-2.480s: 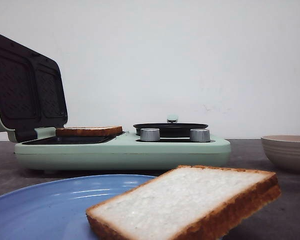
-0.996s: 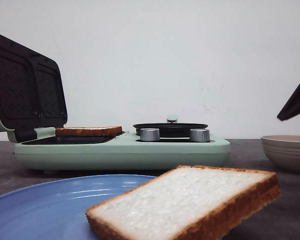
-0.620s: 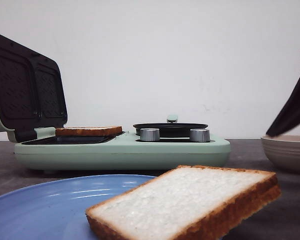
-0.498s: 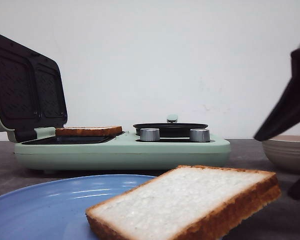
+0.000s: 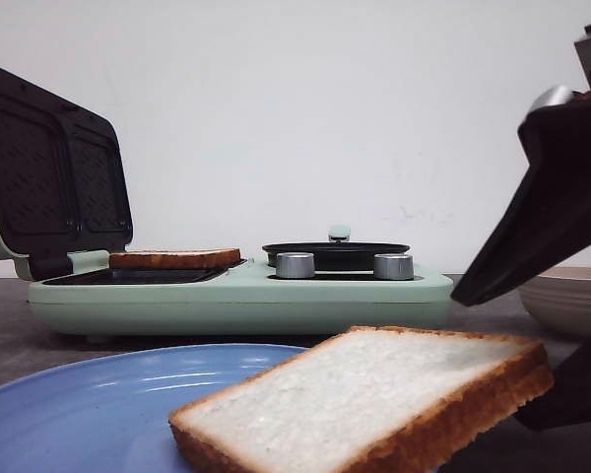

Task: Make breakfast with bread and shrimp
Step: 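Grasp the second bread slice edge with the right gripper and lift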

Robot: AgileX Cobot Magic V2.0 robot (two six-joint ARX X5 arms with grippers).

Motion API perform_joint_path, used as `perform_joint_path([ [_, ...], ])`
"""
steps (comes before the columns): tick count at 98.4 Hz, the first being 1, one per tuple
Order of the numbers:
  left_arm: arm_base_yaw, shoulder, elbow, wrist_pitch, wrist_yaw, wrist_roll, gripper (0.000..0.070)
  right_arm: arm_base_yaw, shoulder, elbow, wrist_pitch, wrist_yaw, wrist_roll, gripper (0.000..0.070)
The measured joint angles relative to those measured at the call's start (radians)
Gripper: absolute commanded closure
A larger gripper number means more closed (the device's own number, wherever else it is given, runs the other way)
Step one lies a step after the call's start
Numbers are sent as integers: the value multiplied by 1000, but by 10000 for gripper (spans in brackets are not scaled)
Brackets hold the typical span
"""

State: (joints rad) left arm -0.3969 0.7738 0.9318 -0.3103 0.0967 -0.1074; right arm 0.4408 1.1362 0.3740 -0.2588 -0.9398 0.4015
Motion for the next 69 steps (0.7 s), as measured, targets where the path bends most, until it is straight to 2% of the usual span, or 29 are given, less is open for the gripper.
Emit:
perform_joint_path([
  [7, 0, 0, 0, 0, 0, 0, 339, 4, 1, 0, 6, 0, 0, 586],
  [16, 0, 0, 0, 0, 0, 0, 339, 4, 1, 0, 10, 0, 0, 689],
  [37, 0, 0, 0, 0, 0, -1, 340, 4, 1, 0, 19, -1, 0, 693],
  [69, 0, 0, 0, 1, 0, -12, 340, 4, 1, 31, 144, -5, 23, 693],
])
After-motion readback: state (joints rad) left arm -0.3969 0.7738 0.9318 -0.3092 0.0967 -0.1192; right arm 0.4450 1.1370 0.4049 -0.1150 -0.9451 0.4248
